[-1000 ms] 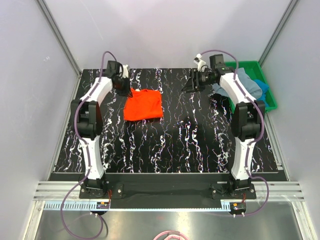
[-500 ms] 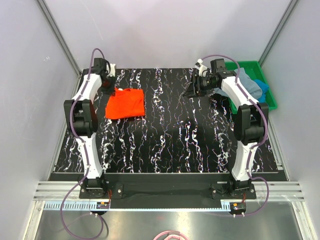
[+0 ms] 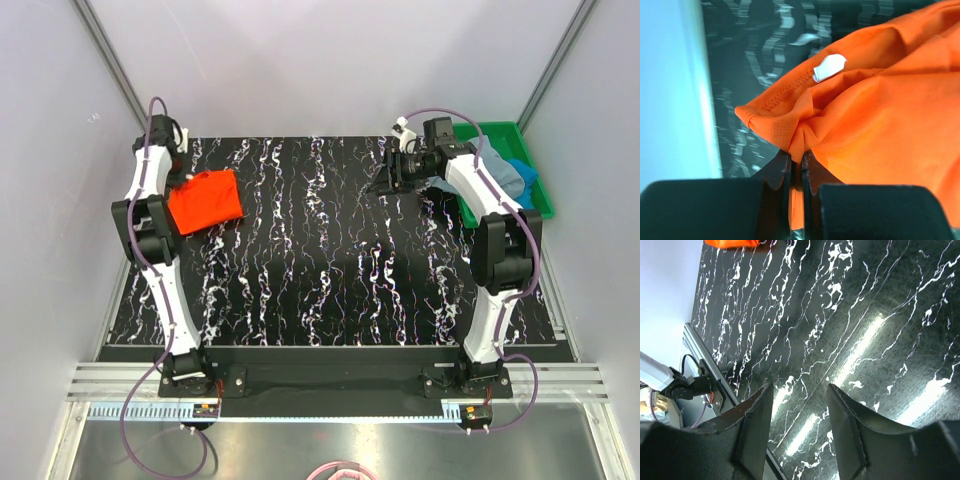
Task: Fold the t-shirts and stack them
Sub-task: Neatly place the folded tshirt to the corner
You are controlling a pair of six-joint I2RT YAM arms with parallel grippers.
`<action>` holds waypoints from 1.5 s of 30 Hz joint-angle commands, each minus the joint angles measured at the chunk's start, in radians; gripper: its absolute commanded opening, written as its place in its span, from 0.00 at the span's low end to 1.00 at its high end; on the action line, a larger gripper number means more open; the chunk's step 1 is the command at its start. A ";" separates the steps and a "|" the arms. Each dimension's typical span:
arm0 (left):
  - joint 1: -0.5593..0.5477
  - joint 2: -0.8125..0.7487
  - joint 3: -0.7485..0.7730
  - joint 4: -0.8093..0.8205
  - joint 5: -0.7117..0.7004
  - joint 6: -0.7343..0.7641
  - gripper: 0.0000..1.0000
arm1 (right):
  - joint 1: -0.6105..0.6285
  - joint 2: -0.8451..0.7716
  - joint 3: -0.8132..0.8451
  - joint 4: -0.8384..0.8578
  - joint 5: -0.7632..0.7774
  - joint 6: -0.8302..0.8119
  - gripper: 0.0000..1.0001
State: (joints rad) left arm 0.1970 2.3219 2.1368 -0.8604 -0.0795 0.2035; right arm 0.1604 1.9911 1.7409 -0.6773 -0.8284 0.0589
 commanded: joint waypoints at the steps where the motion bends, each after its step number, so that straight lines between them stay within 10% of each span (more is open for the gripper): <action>1: 0.028 0.031 0.072 0.043 -0.114 0.077 0.00 | -0.004 -0.072 -0.021 0.016 0.008 -0.008 0.55; 27: 0.021 0.177 0.210 0.296 -0.373 0.237 0.13 | -0.007 -0.120 -0.113 0.028 0.026 -0.014 0.55; 38: -0.030 0.157 0.221 0.371 -0.496 0.171 0.95 | -0.005 -0.129 -0.116 0.028 0.037 -0.013 0.56; 45: -0.126 -0.082 0.236 0.236 -0.341 -0.016 0.99 | -0.010 -0.198 -0.083 0.015 0.152 -0.021 0.69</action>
State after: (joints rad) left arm 0.1291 2.4718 2.3047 -0.5953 -0.4957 0.3027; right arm 0.1566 1.8957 1.6188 -0.6762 -0.7532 0.0570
